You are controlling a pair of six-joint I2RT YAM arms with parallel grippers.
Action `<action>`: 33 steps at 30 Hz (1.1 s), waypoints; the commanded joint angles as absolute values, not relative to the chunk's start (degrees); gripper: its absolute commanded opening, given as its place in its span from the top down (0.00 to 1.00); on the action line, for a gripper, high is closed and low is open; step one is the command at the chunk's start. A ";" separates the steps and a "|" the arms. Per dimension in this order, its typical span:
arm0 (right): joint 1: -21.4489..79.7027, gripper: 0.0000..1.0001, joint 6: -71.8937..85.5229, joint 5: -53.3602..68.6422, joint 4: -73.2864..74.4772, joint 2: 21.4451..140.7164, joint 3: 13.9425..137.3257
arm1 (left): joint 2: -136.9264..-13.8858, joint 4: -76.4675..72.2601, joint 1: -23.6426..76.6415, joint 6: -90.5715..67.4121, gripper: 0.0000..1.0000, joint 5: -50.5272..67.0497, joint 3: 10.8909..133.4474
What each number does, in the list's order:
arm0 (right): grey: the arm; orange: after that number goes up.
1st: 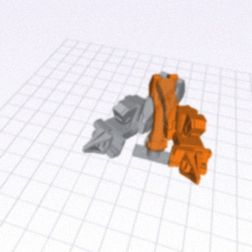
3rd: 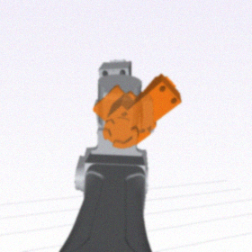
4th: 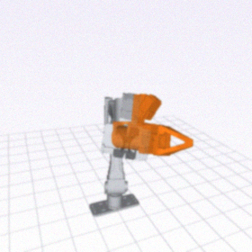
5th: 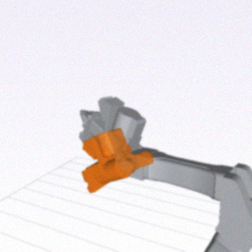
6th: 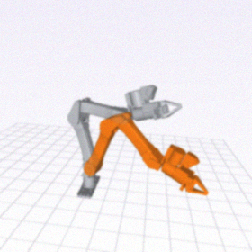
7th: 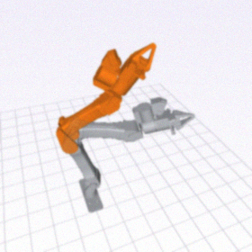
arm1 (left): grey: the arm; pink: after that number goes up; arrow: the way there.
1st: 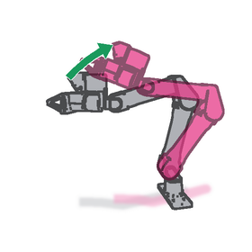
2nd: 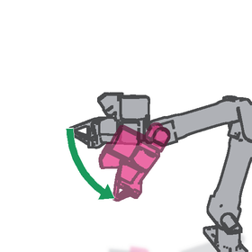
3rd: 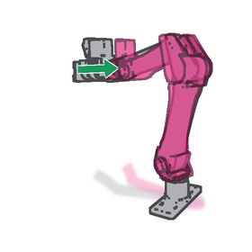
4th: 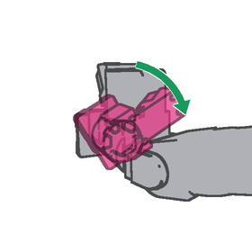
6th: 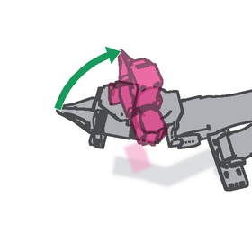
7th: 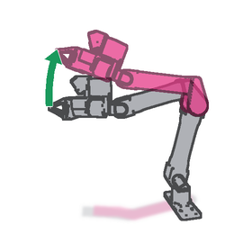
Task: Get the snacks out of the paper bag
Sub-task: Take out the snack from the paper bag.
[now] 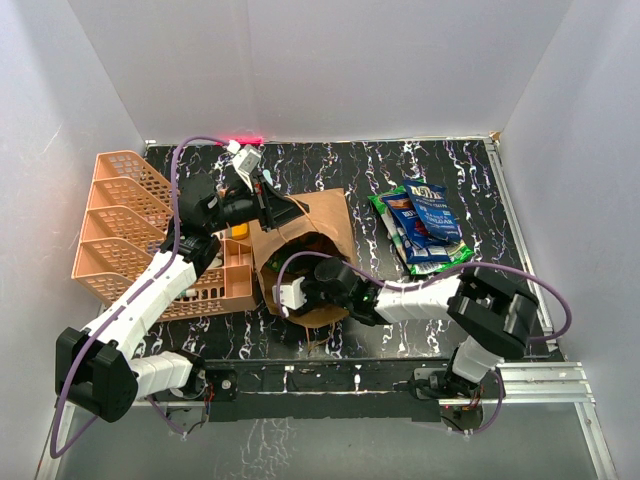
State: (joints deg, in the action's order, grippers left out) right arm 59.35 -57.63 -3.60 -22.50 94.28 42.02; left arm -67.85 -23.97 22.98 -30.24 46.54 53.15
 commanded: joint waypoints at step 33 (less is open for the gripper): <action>61.83 0.93 -22.27 12.58 9.77 66.03 47.15 | -66.66 -25.88 22.25 -29.62 1.00 46.41 54.76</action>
